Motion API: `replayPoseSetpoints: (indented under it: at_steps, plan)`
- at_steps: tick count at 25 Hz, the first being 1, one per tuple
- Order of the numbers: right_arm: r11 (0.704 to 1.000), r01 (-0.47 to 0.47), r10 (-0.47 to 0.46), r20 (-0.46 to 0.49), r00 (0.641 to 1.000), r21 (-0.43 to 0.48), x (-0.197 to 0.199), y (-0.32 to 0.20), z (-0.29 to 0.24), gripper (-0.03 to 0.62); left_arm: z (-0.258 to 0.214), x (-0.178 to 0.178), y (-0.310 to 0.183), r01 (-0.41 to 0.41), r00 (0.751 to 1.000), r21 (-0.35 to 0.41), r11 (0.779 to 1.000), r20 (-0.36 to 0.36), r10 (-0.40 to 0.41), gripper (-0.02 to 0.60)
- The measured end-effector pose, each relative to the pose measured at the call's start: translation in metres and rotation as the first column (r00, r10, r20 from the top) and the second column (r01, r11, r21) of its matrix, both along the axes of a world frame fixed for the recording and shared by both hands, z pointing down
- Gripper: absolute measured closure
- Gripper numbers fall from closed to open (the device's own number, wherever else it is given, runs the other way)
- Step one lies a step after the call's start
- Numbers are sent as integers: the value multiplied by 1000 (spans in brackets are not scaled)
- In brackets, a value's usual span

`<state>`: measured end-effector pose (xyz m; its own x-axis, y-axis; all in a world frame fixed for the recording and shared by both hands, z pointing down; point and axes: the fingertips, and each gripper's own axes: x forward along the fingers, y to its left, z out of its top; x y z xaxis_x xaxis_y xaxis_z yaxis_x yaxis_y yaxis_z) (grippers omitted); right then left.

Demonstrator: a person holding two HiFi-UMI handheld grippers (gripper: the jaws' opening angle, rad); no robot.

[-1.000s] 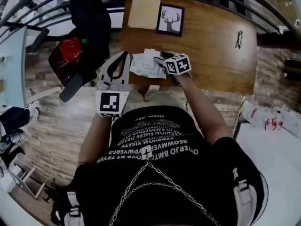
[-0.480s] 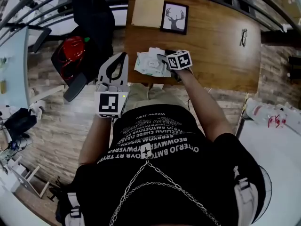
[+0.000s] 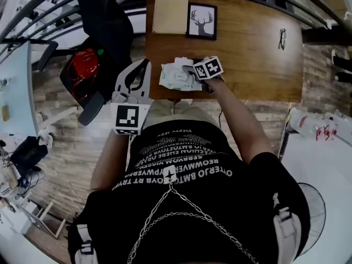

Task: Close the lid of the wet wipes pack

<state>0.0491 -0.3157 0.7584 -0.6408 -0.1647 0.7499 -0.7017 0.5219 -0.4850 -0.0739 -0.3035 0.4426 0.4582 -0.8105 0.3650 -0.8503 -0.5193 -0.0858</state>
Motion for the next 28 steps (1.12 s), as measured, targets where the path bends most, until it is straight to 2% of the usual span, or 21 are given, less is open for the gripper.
replayPoseSetpoints:
  at_steps: [6, 13, 17, 22, 28]
  plan:
    - [997, -57, 55, 53, 997, 45, 3, -9, -27, 349, -9, -3, -6, -9, 1000, 17, 1000, -10, 9, 551]
    - [995, -87, 80, 134, 988, 46, 4, 4, -47, 364, -20, -2, -6, -15, 1000, 47, 999, -17, 16, 551]
    - [995, -89, 81, 177, 981, 37, 2, 15, -54, 381, -15, 2, -2, -12, 1000, 37, 999, -18, 12, 551]
    - [997, -39, 24, 213, 977, 68, -3, 30, -68, 382, -14, 6, 4, 2, 999, 38, 999, -43, 0, 551]
    - [998, 1, -23, 316, 948, 71, -16, 43, -84, 390, -8, 9, 10, 14, 999, 32, 999, -38, -13, 551]
